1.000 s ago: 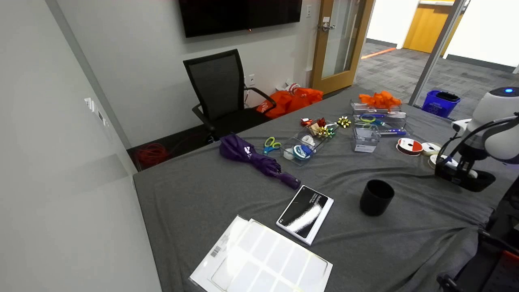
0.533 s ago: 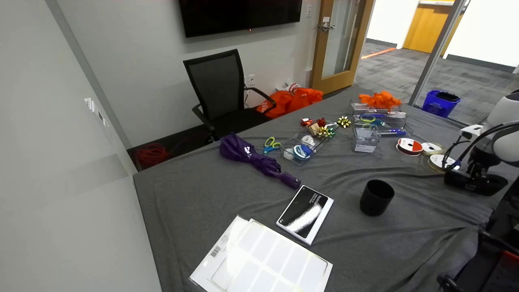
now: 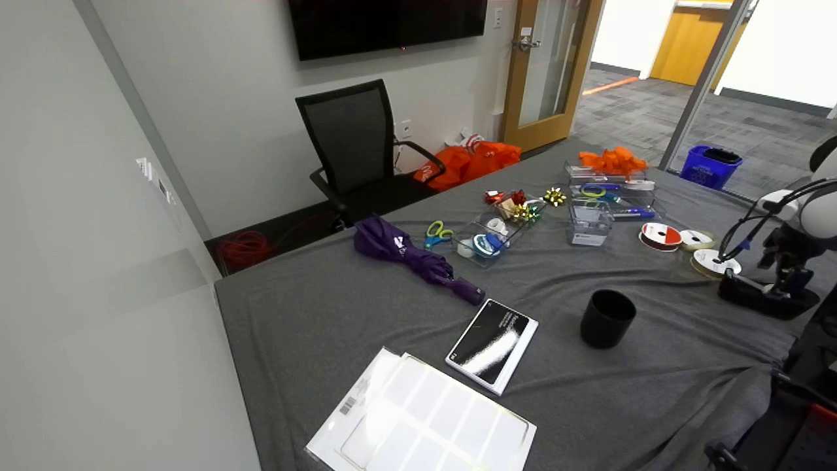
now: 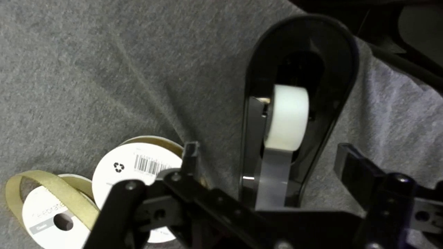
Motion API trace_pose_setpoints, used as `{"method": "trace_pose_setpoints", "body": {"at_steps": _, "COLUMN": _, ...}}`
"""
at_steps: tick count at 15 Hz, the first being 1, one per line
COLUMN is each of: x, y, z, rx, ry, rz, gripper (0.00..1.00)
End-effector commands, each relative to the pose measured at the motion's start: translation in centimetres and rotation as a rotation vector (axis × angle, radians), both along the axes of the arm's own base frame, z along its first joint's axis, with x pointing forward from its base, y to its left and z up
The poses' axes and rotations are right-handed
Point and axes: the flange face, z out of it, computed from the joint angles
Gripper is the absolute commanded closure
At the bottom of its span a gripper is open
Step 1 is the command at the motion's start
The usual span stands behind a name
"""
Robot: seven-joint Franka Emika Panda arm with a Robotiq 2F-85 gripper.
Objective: Remove the tape dispenser from the black object
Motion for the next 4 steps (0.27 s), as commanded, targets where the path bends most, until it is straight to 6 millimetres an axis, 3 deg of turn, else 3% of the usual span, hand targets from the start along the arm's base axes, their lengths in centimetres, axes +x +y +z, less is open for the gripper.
{"method": "trace_pose_setpoints", "body": {"at_steps": 1, "x": -1.2, "y": 0.7, "z": 2.6, "rx": 0.033, "ry": -0.014, "rz": 0.006, "gripper": 0.0}}
{"method": "trace_pose_setpoints", "body": {"at_steps": 4, "x": -1.2, "y": 1.2, "z": 4.0, "rx": 0.052, "ry": -0.024, "rz": -0.053, "gripper": 0.0}}
